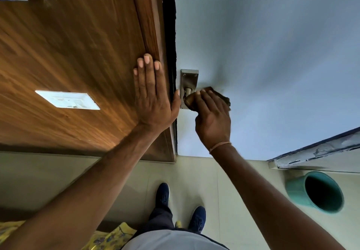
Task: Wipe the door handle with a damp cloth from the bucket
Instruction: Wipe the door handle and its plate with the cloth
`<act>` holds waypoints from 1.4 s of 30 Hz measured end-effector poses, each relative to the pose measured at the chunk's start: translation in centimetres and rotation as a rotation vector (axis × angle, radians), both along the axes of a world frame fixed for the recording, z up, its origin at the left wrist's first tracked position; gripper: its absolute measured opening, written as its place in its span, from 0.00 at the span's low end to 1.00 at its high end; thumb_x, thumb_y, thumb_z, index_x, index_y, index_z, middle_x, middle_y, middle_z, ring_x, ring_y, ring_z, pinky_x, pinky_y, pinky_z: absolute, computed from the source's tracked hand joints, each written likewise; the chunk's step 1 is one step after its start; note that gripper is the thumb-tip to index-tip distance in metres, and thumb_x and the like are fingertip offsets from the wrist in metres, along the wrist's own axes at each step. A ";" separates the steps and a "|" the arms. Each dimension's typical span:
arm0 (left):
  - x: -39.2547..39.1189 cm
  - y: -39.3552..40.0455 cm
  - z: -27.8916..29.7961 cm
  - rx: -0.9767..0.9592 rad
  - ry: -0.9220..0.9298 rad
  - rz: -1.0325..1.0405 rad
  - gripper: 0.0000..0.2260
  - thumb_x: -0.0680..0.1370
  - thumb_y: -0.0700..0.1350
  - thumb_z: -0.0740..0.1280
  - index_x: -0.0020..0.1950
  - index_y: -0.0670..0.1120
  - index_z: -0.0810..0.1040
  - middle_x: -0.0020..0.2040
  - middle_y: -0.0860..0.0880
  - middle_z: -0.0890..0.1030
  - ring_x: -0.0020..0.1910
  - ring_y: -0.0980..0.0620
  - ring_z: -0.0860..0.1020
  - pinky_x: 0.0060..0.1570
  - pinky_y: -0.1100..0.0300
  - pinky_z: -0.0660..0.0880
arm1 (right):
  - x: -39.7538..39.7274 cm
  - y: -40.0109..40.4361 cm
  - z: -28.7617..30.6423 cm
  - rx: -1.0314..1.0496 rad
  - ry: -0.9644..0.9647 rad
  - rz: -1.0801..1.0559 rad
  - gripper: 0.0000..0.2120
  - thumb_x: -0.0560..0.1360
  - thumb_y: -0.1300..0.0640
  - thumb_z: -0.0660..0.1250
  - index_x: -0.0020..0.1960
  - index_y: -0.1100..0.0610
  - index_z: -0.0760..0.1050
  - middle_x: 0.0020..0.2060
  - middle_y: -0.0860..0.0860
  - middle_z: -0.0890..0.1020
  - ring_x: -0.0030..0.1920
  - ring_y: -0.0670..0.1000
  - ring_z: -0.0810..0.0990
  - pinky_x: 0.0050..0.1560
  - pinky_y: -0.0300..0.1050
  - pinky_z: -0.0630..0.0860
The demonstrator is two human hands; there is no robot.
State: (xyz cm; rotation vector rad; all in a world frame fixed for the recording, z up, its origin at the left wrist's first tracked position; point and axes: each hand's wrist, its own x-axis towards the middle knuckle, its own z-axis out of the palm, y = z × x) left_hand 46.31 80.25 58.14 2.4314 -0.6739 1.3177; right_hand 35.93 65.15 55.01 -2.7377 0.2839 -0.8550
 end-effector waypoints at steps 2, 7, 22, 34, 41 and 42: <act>0.0 0.0 0.0 -0.010 0.000 -0.008 0.38 0.82 0.54 0.70 0.80 0.31 0.60 0.77 0.27 0.70 0.80 0.31 0.63 0.86 0.42 0.55 | -0.4 -1.6 -0.2 -0.001 -0.006 -0.007 0.30 0.70 0.66 0.67 0.72 0.59 0.79 0.69 0.57 0.82 0.73 0.61 0.77 0.74 0.58 0.72; 0.0 -0.4 -0.1 -0.018 0.010 0.027 0.38 0.81 0.54 0.71 0.80 0.31 0.60 0.77 0.26 0.71 0.80 0.31 0.63 0.85 0.41 0.57 | -0.2 0.1 0.0 0.012 0.020 -0.088 0.29 0.71 0.65 0.63 0.73 0.60 0.78 0.70 0.58 0.81 0.74 0.63 0.76 0.74 0.60 0.71; -0.6 -0.4 0.2 -0.045 0.044 0.001 0.38 0.81 0.54 0.70 0.81 0.32 0.59 0.78 0.27 0.69 0.81 0.31 0.62 0.82 0.37 0.63 | -1.4 -1.6 1.1 0.393 0.115 -0.221 0.21 0.73 0.60 0.68 0.65 0.47 0.79 0.60 0.42 0.82 0.54 0.55 0.81 0.47 0.47 0.80; -0.6 0.8 0.2 0.001 0.039 -0.033 0.37 0.82 0.50 0.71 0.83 0.33 0.59 0.81 0.29 0.67 0.83 0.32 0.62 0.84 0.39 0.60 | -1.2 -1.1 -0.1 -0.070 -0.075 0.001 0.24 0.73 0.66 0.65 0.67 0.55 0.83 0.65 0.54 0.85 0.65 0.63 0.80 0.63 0.59 0.77; -0.7 0.8 0.1 -0.002 0.035 -0.030 0.36 0.83 0.49 0.70 0.82 0.32 0.59 0.80 0.28 0.67 0.82 0.30 0.63 0.84 0.37 0.62 | 0.9 -0.7 0.8 -0.220 -0.145 0.187 0.19 0.77 0.65 0.67 0.66 0.56 0.84 0.63 0.56 0.85 0.60 0.64 0.81 0.58 0.57 0.78; -0.7 0.6 0.1 -0.003 0.036 -0.023 0.35 0.83 0.49 0.70 0.82 0.32 0.59 0.80 0.28 0.67 0.82 0.30 0.64 0.83 0.37 0.63 | 1.0 -0.7 0.3 -0.256 -0.137 0.209 0.18 0.79 0.65 0.67 0.67 0.55 0.84 0.64 0.56 0.85 0.60 0.64 0.81 0.58 0.57 0.77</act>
